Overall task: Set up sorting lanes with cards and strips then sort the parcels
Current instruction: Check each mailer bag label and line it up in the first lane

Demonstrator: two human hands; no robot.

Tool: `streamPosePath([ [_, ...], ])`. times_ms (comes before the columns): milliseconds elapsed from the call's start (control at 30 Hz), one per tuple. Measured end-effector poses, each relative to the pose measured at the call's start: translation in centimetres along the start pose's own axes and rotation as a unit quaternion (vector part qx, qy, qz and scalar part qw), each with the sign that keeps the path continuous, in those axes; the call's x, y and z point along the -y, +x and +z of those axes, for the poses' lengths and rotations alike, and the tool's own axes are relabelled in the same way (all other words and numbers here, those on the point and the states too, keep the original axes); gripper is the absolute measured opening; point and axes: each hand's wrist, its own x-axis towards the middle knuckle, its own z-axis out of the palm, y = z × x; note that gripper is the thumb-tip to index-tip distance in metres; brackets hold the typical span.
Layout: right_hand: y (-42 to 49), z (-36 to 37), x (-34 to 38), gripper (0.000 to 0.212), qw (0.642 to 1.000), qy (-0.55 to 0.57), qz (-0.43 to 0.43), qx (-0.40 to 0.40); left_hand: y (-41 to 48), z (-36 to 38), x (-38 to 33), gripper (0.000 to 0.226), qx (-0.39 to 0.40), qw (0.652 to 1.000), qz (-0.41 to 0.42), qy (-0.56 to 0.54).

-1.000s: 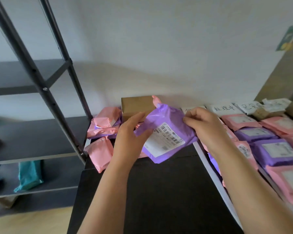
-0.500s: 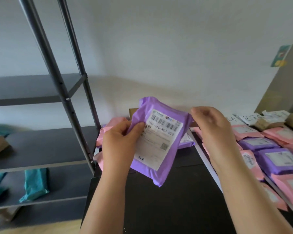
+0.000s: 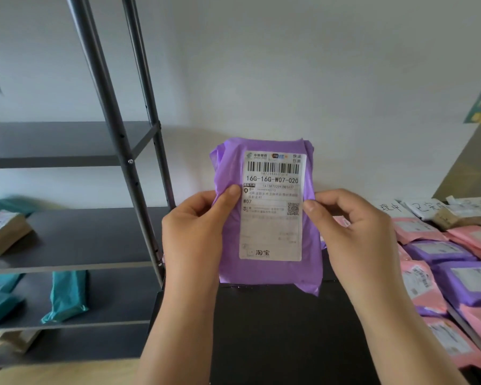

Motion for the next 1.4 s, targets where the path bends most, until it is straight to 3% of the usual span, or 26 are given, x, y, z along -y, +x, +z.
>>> streamPosePath([
  [267,-0.3,-0.5,0.9,0.011,0.999,0.029,-0.036,-0.020,-0.8,-0.6,-1.3,0.025,0.031,0.997,0.014,-0.069],
  [467,-0.4,-1.0,2.1,0.012,0.996,0.087,-0.002,-0.028,-0.9,-1.0,-1.7,0.025,0.067,0.993,0.011,-0.097],
  [667,0.5,-1.7,1.9,0.009,0.988,0.123,0.072,-0.066,-0.5,-1.6,-1.6,0.039,0.119,0.993,0.014,-0.006],
  [833,1.1,-1.8,1.5,0.012,0.981,0.140,0.102,-0.082,-0.4,-1.7,-1.2,0.027,0.214,0.974,-0.021,0.074],
  [933,1.4,-1.6,1.3,0.011,0.981,0.149,0.109,-0.057,-0.3,-1.5,-1.0,0.011,0.184,0.980,-0.017,0.078],
  [1100,1.3,-1.4,0.9,0.006,0.982,0.130,0.124,0.051,0.1,-1.4,-1.1,0.008,0.078,0.996,-0.019,0.027],
  [1167,1.0,-1.0,0.9,0.015,0.981,0.115,0.131,0.081,0.1,-1.4,-1.1,0.002,0.054,0.998,-0.022,0.012],
  [1400,0.9,-0.7,1.0,0.016,0.973,0.147,0.164,0.063,-0.5,-0.9,-0.6,0.018,0.038,0.997,-0.056,-0.024],
])
